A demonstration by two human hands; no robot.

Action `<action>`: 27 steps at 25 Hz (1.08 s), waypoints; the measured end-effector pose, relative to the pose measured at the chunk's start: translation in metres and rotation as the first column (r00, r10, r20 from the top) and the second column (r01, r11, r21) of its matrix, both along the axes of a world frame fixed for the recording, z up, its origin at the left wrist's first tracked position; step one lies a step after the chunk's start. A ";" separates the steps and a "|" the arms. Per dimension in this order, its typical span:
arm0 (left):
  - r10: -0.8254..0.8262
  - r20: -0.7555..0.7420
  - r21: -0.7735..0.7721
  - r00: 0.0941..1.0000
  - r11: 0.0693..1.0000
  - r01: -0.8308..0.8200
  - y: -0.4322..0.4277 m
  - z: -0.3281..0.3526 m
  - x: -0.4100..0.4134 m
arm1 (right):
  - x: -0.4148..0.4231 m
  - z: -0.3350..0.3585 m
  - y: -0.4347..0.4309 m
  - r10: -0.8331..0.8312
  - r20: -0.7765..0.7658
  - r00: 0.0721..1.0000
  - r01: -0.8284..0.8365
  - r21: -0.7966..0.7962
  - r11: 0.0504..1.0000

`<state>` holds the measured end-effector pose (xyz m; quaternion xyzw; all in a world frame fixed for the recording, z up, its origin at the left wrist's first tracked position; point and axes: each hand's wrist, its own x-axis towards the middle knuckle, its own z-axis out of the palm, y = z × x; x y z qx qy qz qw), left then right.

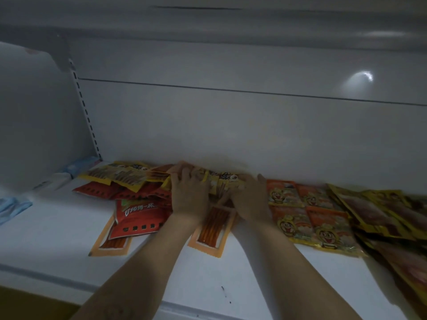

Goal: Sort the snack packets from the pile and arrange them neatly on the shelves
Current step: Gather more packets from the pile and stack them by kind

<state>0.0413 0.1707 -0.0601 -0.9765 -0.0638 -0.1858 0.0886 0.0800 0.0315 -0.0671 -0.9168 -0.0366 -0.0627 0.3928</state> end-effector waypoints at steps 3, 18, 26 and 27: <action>-0.023 0.134 -0.064 0.991 0.997 0.032 0.007 -0.003 -0.001 | 0.007 0.005 -0.006 -0.050 -0.006 0.999 0.048 0.363 0.931; -0.511 0.638 0.011 0.576 0.754 0.657 0.004 -0.016 -0.009 | -0.017 0.025 -0.009 -0.018 0.050 0.999 -0.013 0.555 0.832; -0.607 0.655 0.111 0.451 0.667 0.737 -0.013 -0.009 -0.018 | -0.022 0.033 -0.014 -0.071 0.238 0.969 -0.074 0.548 0.833; -0.583 0.646 0.055 0.493 0.680 0.731 -0.012 -0.010 -0.017 | -0.023 0.033 -0.014 -0.094 0.241 0.966 -0.061 0.564 0.824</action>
